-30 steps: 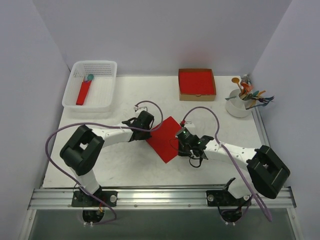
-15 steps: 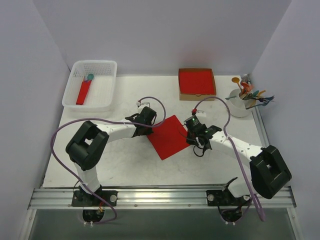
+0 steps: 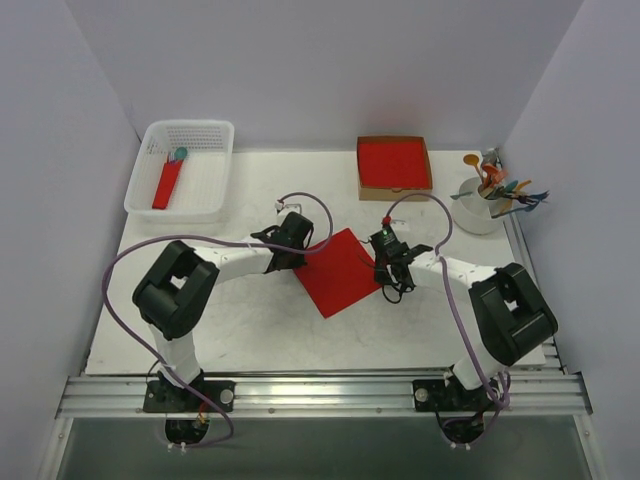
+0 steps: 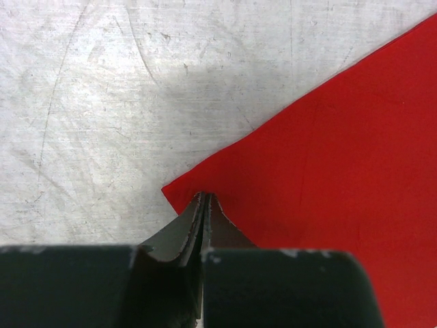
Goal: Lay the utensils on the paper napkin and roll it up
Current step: Adjust the napkin at the center of the board.
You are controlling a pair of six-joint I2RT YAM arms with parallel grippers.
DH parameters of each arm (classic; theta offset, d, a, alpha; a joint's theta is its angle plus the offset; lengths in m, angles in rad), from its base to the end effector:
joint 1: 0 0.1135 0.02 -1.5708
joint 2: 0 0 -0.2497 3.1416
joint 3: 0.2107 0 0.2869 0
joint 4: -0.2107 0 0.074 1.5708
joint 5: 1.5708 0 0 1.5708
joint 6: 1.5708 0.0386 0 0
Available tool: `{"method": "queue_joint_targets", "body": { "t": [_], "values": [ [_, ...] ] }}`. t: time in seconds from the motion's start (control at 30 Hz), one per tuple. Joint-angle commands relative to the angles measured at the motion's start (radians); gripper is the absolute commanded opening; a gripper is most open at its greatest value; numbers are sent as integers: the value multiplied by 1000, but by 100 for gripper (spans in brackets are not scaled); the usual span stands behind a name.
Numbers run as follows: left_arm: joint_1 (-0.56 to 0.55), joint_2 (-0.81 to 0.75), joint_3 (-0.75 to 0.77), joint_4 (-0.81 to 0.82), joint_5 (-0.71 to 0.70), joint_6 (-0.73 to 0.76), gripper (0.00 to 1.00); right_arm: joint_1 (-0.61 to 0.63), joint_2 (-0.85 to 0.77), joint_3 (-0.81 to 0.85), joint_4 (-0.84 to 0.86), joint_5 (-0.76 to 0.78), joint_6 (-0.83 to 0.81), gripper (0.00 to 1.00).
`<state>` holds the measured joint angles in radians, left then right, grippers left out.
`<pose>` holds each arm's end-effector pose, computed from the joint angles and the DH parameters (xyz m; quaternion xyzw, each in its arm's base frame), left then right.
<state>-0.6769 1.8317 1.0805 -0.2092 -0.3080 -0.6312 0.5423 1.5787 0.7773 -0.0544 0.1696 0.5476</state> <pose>0.3144 -0.2376 0.1163 -0.0245 0.9433 -0.0645 0.3247 0.2892 0.1667 0.1188 0.0321 0.9333 0.1129 0.3393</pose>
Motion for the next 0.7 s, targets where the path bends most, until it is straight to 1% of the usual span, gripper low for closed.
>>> {"method": "queue_joint_targets", "body": {
  "t": [0.0,0.13,0.17,0.33,0.37,0.47,0.5,0.6,0.67],
  "values": [
    [20,44,32,-24,-11,34,2,28,-5,-58,-9,2,12,0],
    [36,63,58,-21,-6,53,2,100,-46,-93,-36,21,83,0],
    [39,66,61,-21,-2,60,2,148,-54,-107,-42,28,118,0],
    [57,81,79,1,26,94,3,292,-94,-138,-59,39,236,0],
    [60,84,85,-1,26,108,2,348,-85,-138,-61,41,253,0],
    [60,93,110,-15,14,129,2,433,-60,-121,-73,67,330,0],
    [60,93,114,-12,14,137,2,483,-42,-110,-62,67,363,0],
    [60,92,124,16,42,153,2,580,12,-81,-50,68,403,0],
    [60,95,137,27,53,159,2,611,61,-43,-45,71,423,0]
  ]
}}
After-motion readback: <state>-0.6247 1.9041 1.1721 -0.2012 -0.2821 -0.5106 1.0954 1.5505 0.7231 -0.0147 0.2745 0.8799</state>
